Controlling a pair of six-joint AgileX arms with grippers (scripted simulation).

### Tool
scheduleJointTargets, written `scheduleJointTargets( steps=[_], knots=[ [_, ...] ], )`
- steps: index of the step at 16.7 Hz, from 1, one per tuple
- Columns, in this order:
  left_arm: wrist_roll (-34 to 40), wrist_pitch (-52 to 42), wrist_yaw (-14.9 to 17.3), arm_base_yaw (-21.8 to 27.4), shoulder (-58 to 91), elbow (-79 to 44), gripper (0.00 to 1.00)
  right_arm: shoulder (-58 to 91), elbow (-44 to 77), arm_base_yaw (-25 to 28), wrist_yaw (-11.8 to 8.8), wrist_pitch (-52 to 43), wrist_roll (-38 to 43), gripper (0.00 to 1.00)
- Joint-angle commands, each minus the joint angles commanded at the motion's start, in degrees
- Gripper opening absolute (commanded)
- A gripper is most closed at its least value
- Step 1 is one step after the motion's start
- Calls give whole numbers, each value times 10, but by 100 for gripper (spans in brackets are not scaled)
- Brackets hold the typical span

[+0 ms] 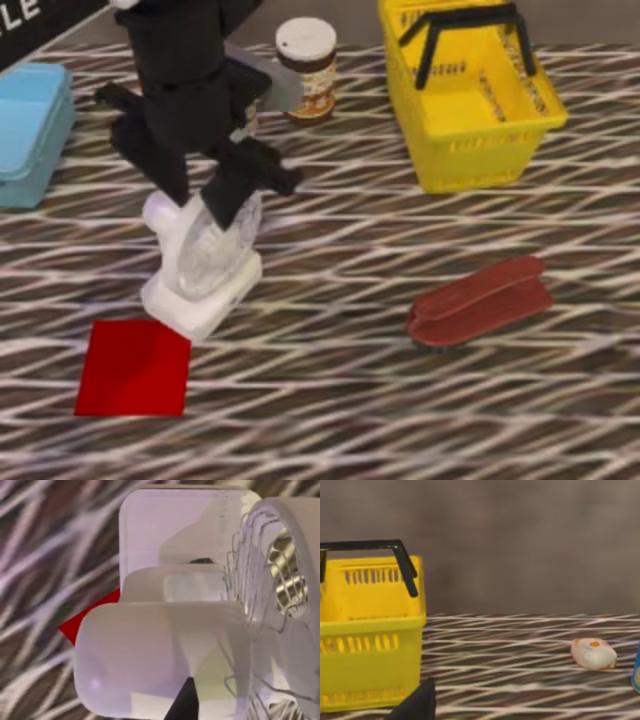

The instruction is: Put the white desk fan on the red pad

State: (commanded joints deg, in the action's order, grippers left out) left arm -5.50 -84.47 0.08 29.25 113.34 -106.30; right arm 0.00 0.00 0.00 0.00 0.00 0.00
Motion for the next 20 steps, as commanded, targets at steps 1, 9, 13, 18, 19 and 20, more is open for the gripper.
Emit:
scheduleJointTargets(
  steps=[1,9,13,18,19,20],
  knots=[
    [-52,5,0,-7,-17,20,0,0,0,0,0,0,0,100],
    [-482,52,-1,-65,-168,201,0,0,0,0,0,0,0,100],
    [-608,69,-1,-86,-223,271,0,0,0,0,0,0,0,100],
    [-638,74,-1,-92,-238,291,0,0,0,0,0,0,0,100],
    [-638,74,-1,-92,-238,291,0,0,0,0,0,0,0,100],
    [-638,73,-2,-89,-236,290,0,0,0,0,0,0,0,100]
  ],
)
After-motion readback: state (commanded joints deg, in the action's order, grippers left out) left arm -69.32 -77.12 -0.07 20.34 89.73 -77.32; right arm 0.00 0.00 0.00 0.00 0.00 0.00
